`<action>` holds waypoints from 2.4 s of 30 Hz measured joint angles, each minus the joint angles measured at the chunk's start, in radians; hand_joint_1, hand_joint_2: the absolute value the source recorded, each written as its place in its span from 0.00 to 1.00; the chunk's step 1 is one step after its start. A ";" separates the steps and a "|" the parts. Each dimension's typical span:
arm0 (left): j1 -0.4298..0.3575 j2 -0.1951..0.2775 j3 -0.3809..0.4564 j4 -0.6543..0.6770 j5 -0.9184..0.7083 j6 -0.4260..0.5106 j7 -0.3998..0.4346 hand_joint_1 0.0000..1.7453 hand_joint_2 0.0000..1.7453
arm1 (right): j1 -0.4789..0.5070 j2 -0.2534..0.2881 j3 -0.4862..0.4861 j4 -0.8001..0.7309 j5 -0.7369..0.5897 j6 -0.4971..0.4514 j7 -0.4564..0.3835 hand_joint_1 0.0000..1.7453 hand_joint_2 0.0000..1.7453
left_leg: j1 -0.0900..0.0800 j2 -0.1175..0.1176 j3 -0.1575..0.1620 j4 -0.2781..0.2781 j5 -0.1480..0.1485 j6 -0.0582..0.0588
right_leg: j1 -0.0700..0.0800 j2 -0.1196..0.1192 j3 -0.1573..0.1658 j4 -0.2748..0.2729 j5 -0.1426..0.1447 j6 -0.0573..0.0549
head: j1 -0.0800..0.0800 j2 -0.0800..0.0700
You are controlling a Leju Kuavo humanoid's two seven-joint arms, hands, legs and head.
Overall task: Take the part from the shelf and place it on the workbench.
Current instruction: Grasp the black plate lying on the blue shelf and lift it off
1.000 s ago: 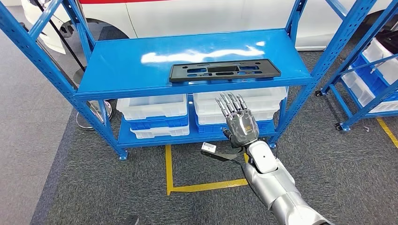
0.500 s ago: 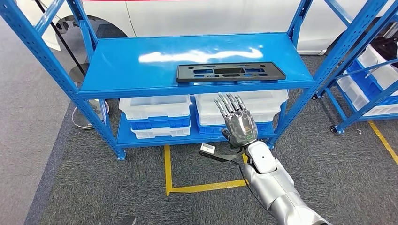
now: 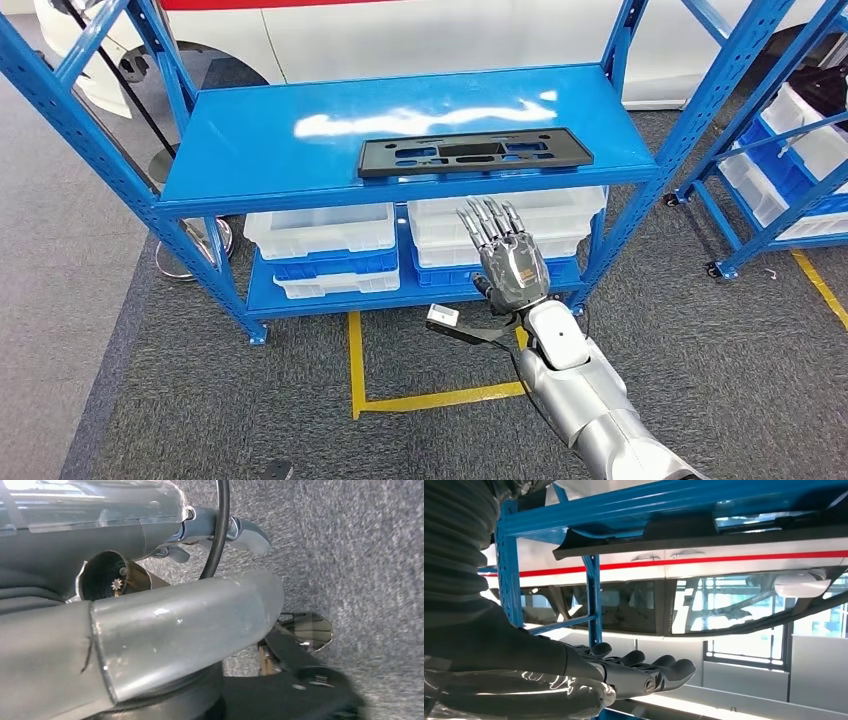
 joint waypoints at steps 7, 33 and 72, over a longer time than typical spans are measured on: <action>-0.001 0.000 0.000 0.000 -0.019 -0.005 0.004 0.00 0.00 | -0.036 0.002 0.000 0.101 -0.012 -0.004 0.021 0.00 1.00 | 0.005 -0.001 0.106 -0.231 0.125 0.005 | 0.001 0.005 0.005 0.017 -0.019 0.022 | -0.001 0.000; 0.002 -0.006 -0.001 0.005 -0.025 -0.006 0.007 0.00 0.00 | -0.054 0.005 0.001 0.189 -0.021 -0.006 0.025 0.00 1.00 | 0.003 -0.006 0.016 0.008 -0.025 -0.003 | 0.010 0.004 0.033 -0.022 -0.009 -0.009 | -0.011 0.000; -0.001 0.001 -0.003 0.013 -0.042 -0.008 0.026 0.00 0.00 | -0.014 0.015 0.002 0.199 -0.026 -0.006 0.019 0.22 1.00 | -0.003 -0.009 0.067 -0.262 0.182 0.046 | 0.019 0.035 0.060 0.011 -0.065 0.030 | -0.011 0.000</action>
